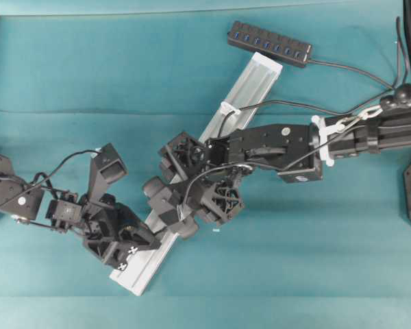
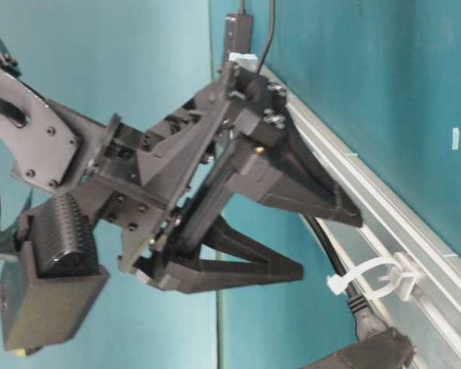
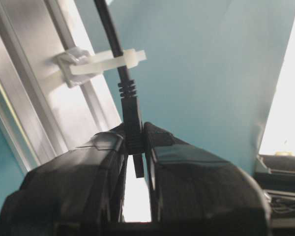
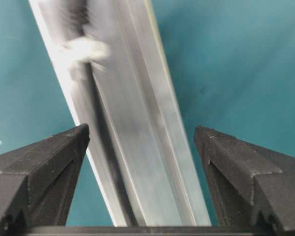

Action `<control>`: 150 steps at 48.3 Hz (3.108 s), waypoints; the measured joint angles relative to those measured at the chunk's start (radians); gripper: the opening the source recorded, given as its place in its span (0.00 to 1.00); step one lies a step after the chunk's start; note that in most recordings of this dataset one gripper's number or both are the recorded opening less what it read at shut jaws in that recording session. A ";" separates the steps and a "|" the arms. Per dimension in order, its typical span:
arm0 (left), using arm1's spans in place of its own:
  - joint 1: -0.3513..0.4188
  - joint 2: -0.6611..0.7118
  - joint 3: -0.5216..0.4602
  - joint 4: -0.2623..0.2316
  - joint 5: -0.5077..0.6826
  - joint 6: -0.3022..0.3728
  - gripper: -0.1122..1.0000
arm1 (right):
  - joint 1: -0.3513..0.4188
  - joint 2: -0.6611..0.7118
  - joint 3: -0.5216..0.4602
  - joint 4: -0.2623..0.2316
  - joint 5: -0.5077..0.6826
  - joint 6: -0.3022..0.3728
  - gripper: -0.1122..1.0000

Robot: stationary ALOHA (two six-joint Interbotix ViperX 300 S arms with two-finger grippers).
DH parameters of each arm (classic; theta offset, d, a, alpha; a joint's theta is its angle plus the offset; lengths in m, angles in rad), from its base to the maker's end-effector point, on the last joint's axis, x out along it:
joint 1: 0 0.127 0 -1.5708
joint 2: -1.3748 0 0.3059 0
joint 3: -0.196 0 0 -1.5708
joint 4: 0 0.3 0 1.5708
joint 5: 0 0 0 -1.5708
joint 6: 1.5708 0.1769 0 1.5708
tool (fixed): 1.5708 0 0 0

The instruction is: Pass the USB cable through three rings with both arms.

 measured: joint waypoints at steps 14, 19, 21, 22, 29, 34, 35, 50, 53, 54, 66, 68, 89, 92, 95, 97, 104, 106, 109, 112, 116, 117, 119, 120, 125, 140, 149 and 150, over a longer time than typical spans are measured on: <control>-0.023 -0.046 0.014 0.000 0.028 -0.015 0.19 | -0.015 -0.029 0.038 0.000 -0.002 0.003 0.91; -0.031 -0.071 0.015 0.000 0.066 -0.015 0.19 | -0.025 -0.046 0.055 0.000 0.000 0.003 0.91; -0.034 -0.084 0.015 0.002 0.086 -0.017 0.19 | -0.028 -0.055 0.061 0.000 0.002 0.003 0.91; -0.035 -0.092 0.017 0.000 0.097 -0.015 0.19 | -0.029 -0.058 0.064 0.000 0.000 0.003 0.91; -0.048 -0.135 0.023 0.000 0.153 -0.018 0.19 | -0.044 -0.091 0.097 0.000 0.005 0.003 0.91; -0.067 -0.170 0.032 0.000 0.186 -0.020 0.19 | -0.055 -0.114 0.120 0.000 0.011 0.003 0.91; -0.071 -0.178 0.034 0.000 0.192 -0.021 0.19 | -0.058 -0.118 0.124 0.000 0.012 0.005 0.91; -0.104 -0.302 0.077 0.000 0.285 -0.060 0.19 | -0.098 -0.167 0.186 0.002 0.018 0.132 0.90; -0.104 -0.318 0.083 0.000 0.288 -0.067 0.19 | -0.100 -0.172 0.196 0.000 0.017 0.144 0.91; -0.104 -0.321 0.086 0.000 0.288 -0.069 0.19 | -0.100 -0.173 0.199 0.000 0.015 0.146 0.90; -0.104 -0.344 0.094 0.000 0.291 -0.072 0.19 | -0.095 -0.195 0.227 0.000 0.002 0.149 0.91; -0.104 -0.344 0.095 0.000 0.290 -0.074 0.19 | -0.095 -0.196 0.229 0.002 0.000 0.149 0.91; -0.106 -0.344 0.089 0.002 0.342 -0.074 0.19 | -0.094 -0.198 0.227 0.000 -0.014 0.153 0.91; -0.106 -0.344 0.089 0.002 0.345 -0.074 0.19 | -0.094 -0.198 0.229 0.002 -0.015 0.153 0.91; -0.106 -0.344 0.089 0.000 0.345 -0.074 0.19 | -0.094 -0.198 0.229 0.000 -0.015 0.156 0.91; -0.104 -0.345 0.089 0.000 0.345 -0.074 0.19 | -0.092 -0.198 0.229 0.002 -0.015 0.161 0.91; -0.106 -0.348 0.089 0.000 0.347 -0.075 0.19 | -0.091 -0.198 0.227 0.000 -0.018 0.193 0.91; -0.106 -0.350 0.089 0.000 0.347 -0.074 0.19 | -0.092 -0.198 0.229 0.000 -0.020 0.201 0.91; -0.106 -0.350 0.089 0.002 0.348 -0.074 0.19 | -0.091 -0.199 0.229 0.002 -0.023 0.210 0.91; -0.106 -0.350 0.089 0.000 0.350 -0.074 0.20 | -0.089 -0.198 0.229 0.002 -0.021 0.219 0.91; -0.106 -0.350 0.087 0.000 0.353 -0.072 0.34 | -0.084 -0.201 0.230 0.003 -0.026 0.239 0.91; -0.106 -0.350 0.087 0.000 0.353 -0.072 0.39 | -0.083 -0.201 0.232 0.005 -0.029 0.245 0.91; -0.106 -0.350 0.084 0.000 0.356 -0.072 0.50 | -0.078 -0.204 0.233 0.012 -0.043 0.264 0.91; -0.106 -0.350 0.083 0.000 0.359 -0.072 0.56 | -0.074 -0.206 0.235 0.017 -0.054 0.278 0.91; -0.106 -0.348 0.078 0.000 0.368 -0.069 0.84 | -0.060 -0.215 0.249 0.021 -0.104 0.325 0.91; -0.106 -0.350 0.060 0.000 0.371 -0.031 0.95 | -0.034 -0.302 0.314 0.025 -0.238 0.486 0.90; -0.069 -0.393 0.037 0.000 0.376 0.054 0.95 | -0.034 -0.397 0.370 0.025 -0.319 0.578 0.90; -0.063 -0.400 0.034 0.002 0.377 0.063 0.95 | -0.034 -0.411 0.376 0.026 -0.327 0.589 0.90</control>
